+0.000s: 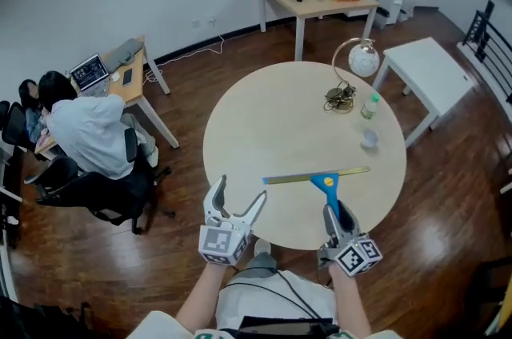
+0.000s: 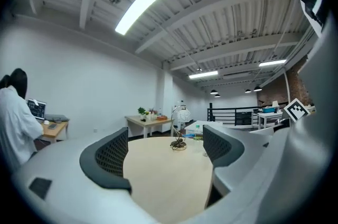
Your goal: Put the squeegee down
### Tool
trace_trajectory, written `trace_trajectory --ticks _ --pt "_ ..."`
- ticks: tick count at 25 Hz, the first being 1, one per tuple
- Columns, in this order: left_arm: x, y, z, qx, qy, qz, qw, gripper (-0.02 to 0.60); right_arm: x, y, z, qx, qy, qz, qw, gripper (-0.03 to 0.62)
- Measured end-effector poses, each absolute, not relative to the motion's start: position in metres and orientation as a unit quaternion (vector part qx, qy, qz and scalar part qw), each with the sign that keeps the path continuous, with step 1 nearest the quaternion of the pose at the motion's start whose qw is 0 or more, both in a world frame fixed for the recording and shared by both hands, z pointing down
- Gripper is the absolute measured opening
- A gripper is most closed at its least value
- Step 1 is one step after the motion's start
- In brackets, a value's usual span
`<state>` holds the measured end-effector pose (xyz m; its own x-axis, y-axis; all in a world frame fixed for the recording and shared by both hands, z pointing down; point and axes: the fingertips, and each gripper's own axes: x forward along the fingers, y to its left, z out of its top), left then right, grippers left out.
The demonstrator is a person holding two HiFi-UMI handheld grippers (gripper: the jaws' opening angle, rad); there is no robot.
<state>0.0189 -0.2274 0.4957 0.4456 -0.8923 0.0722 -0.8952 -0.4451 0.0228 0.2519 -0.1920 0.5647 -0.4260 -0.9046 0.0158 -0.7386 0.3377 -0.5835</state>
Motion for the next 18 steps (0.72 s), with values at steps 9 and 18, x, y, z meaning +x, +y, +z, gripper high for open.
trace_trajectory --ticks 9,18 --pt "0.027 -0.321 0.528 0.879 -0.473 0.041 0.043 0.422 0.257 -0.298 0.642 -0.561 0.768 -0.296 0.090 0.167" --pt "0.055 -0.354 0.543 0.862 -0.499 0.074 0.050 0.422 0.258 -0.447 0.714 -0.523 0.796 -0.303 -0.033 0.167"
